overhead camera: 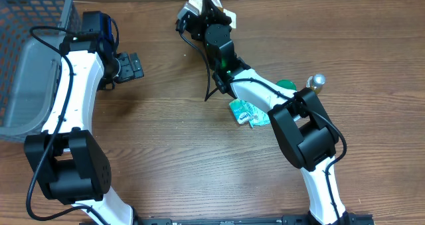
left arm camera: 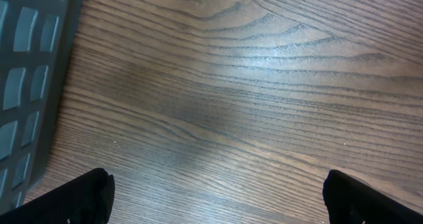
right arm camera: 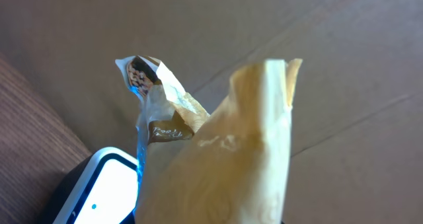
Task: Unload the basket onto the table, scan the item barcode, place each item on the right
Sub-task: 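Carry the PanTree bag up to the white scanner and hold it there, then bring the PanTree bag back down beside the light-green packs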
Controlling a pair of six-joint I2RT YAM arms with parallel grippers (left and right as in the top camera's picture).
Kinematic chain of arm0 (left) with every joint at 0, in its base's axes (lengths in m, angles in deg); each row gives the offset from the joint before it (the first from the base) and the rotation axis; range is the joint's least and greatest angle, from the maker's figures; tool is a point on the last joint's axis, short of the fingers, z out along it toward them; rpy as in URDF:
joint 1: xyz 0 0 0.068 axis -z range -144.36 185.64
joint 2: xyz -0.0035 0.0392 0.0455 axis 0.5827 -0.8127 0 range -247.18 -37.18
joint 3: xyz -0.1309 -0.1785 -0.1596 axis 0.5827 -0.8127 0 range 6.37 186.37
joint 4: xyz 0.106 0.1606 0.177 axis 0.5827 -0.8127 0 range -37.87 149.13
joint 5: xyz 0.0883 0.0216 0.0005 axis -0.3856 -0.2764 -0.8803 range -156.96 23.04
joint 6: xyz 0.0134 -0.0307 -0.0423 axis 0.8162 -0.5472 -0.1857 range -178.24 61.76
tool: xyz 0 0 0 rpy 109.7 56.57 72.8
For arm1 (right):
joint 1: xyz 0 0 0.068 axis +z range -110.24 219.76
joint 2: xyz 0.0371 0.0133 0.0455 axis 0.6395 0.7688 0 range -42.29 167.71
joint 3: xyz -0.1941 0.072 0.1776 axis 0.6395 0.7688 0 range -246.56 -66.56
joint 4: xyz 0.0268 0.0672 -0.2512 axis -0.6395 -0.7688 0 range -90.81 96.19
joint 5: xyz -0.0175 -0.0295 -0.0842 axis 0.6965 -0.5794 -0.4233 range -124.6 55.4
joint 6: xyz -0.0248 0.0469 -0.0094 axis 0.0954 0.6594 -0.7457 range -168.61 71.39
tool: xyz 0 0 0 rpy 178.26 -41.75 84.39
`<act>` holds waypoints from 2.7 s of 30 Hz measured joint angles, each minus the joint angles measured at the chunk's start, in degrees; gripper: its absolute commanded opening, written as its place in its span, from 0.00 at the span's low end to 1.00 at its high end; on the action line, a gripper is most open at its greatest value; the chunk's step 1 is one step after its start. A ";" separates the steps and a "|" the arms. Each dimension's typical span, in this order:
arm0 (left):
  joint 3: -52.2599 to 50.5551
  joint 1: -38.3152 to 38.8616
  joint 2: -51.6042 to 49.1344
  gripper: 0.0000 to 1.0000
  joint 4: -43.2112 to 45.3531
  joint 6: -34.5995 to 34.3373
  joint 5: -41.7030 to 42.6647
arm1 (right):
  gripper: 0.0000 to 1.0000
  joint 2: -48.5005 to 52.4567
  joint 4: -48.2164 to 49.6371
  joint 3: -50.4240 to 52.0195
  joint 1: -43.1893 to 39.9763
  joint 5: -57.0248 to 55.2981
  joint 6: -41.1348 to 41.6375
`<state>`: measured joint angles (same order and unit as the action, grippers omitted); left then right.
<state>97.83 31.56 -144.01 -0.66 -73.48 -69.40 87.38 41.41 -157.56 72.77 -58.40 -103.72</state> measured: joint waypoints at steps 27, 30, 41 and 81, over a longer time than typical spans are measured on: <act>0.00 0.00 0.00 1.00 -0.02 0.00 0.00 | 0.04 2.19 -1.22 0.00 -0.85 0.57 22.60; 0.00 0.00 0.00 1.00 0.00 0.00 0.00 | 0.04 1.68 -1.86 0.00 -0.92 0.24 23.02; 0.00 0.00 0.00 1.00 0.07 0.00 -0.02 | 0.04 -15.04 -27.28 -0.24 -1.16 0.59 39.08; 0.00 0.00 0.00 1.00 -0.02 0.00 -0.02 | 0.09 -23.26 -109.46 -0.48 -12.79 36.76 70.05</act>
<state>97.83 31.56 -144.01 -0.68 -73.48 -69.42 64.12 -68.05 -158.04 59.99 -21.63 -33.67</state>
